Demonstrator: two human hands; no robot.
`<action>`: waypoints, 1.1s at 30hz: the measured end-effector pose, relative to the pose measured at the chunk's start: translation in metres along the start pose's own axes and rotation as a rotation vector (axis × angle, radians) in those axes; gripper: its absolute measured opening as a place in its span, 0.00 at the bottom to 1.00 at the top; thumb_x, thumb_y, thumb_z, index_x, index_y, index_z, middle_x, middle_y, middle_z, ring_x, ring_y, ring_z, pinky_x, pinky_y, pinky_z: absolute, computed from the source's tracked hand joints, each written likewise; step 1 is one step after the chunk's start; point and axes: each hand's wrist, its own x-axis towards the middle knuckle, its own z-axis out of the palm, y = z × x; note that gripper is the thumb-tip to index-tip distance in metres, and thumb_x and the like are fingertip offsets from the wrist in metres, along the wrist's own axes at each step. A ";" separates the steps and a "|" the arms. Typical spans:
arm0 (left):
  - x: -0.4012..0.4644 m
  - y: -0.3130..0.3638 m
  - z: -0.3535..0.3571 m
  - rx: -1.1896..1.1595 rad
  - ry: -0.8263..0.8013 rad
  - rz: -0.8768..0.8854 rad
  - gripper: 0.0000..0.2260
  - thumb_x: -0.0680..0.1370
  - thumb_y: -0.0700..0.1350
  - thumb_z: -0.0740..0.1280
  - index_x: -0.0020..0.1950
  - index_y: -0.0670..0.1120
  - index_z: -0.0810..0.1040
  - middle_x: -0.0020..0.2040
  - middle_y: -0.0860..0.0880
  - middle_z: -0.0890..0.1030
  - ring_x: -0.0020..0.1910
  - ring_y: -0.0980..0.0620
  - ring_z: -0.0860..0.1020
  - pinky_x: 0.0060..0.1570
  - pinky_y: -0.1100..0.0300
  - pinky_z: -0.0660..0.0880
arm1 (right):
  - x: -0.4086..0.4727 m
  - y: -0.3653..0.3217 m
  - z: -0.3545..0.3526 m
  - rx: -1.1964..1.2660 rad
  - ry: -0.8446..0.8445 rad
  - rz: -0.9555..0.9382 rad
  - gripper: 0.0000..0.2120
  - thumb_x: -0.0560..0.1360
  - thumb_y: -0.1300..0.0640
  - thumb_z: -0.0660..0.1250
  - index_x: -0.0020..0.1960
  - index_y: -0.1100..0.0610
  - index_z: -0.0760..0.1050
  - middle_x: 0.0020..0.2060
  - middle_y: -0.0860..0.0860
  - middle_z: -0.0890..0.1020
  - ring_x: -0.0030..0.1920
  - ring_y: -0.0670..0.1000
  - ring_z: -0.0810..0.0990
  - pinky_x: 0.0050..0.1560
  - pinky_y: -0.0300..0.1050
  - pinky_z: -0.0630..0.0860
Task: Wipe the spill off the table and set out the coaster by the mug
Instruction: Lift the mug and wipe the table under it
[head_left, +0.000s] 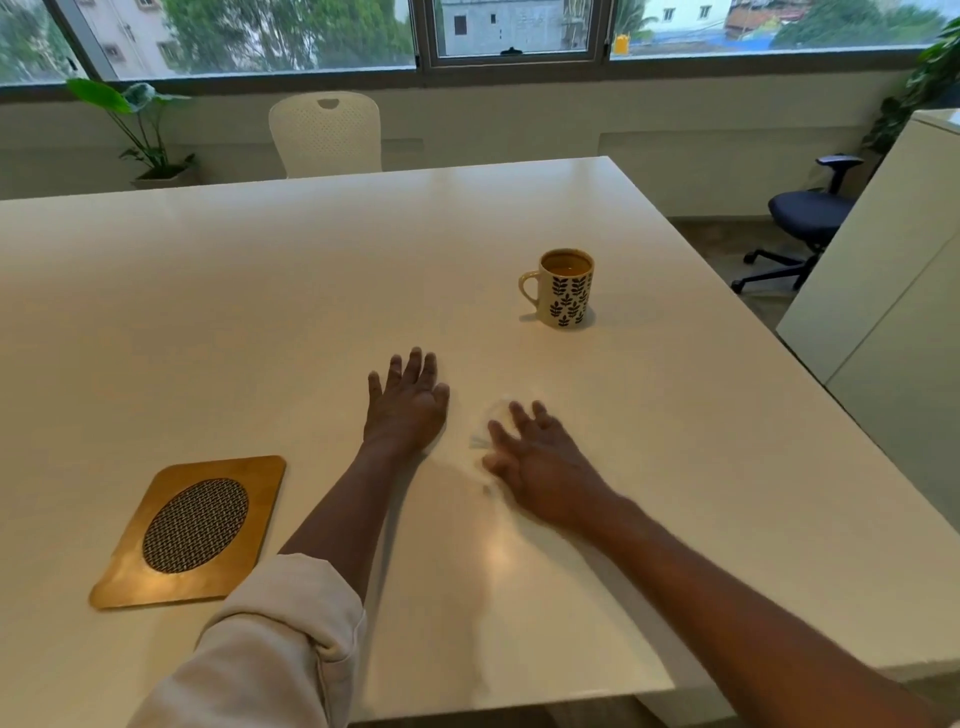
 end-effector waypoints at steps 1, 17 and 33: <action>-0.002 0.000 -0.001 0.003 -0.002 0.000 0.26 0.83 0.55 0.43 0.81 0.50 0.45 0.82 0.51 0.44 0.80 0.47 0.43 0.76 0.41 0.40 | -0.011 -0.011 0.007 0.011 0.002 -0.004 0.30 0.81 0.41 0.50 0.79 0.54 0.55 0.79 0.59 0.49 0.78 0.62 0.44 0.76 0.56 0.43; -0.047 0.004 0.008 -0.017 0.049 -0.059 0.27 0.83 0.53 0.42 0.81 0.49 0.45 0.82 0.50 0.45 0.80 0.48 0.44 0.77 0.43 0.41 | -0.057 0.087 0.001 -0.073 0.069 0.142 0.40 0.76 0.32 0.38 0.79 0.57 0.53 0.78 0.60 0.52 0.78 0.63 0.50 0.75 0.53 0.52; -0.063 0.009 0.009 -0.016 0.060 -0.091 0.26 0.83 0.53 0.43 0.81 0.48 0.46 0.82 0.50 0.46 0.80 0.48 0.45 0.77 0.43 0.43 | -0.077 0.062 0.020 0.061 0.180 0.220 0.40 0.80 0.38 0.36 0.71 0.67 0.68 0.71 0.68 0.67 0.71 0.71 0.65 0.69 0.64 0.64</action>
